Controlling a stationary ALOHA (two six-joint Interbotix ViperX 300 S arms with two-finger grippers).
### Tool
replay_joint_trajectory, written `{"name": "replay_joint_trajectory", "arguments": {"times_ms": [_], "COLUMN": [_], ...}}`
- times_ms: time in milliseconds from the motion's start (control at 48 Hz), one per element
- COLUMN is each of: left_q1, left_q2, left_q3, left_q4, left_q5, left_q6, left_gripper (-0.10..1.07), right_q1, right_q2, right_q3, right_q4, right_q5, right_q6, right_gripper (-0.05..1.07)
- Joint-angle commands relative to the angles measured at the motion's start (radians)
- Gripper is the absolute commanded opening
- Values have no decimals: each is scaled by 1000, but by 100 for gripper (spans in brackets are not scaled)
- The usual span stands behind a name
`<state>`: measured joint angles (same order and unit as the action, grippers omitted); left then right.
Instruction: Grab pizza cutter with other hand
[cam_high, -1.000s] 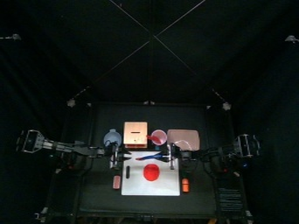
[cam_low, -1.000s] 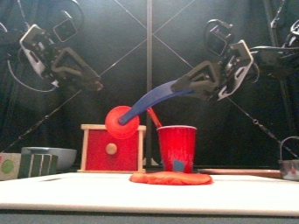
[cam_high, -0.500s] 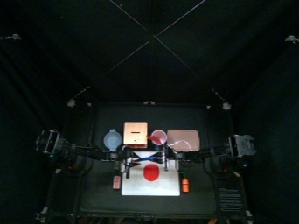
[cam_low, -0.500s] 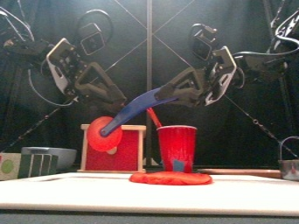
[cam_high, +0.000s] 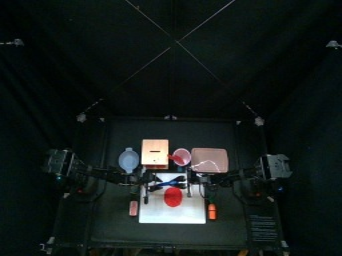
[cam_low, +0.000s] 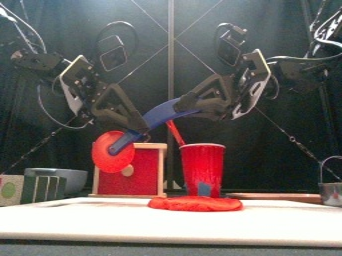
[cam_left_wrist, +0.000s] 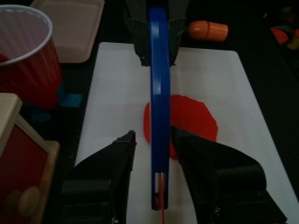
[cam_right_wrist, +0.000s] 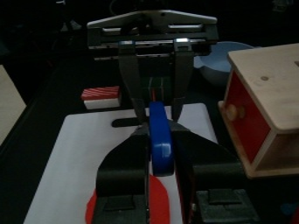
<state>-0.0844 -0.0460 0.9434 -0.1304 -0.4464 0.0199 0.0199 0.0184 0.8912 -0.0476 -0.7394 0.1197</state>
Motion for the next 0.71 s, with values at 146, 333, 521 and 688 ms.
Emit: {"name": "replay_joint_trajectory", "arguments": {"times_ms": [146, 333, 521, 688], "left_q1": [-6, -29, -86, -112], "left_q2": [-6, -6, -3, 12], "left_q3": [-23, -29, -32, -40], "left_q4": [2, 3, 2, 0], "left_q5": [17, 28, 28, 35], "left_q6": [6, 6, 5, 5], "left_gripper": [58, 52, 52, 52], "right_q1": [5, 15, 54, 84], "right_q2": [-6, 18, 57, 74], "right_q3": [-23, -44, -86, -106], "right_q4": [0, -2, -2, 3], "right_q5": [25, 40, 110, 198], "right_q6": [0, 0, 0, 0], "right_gripper": [39, 39, 39, 39]}}
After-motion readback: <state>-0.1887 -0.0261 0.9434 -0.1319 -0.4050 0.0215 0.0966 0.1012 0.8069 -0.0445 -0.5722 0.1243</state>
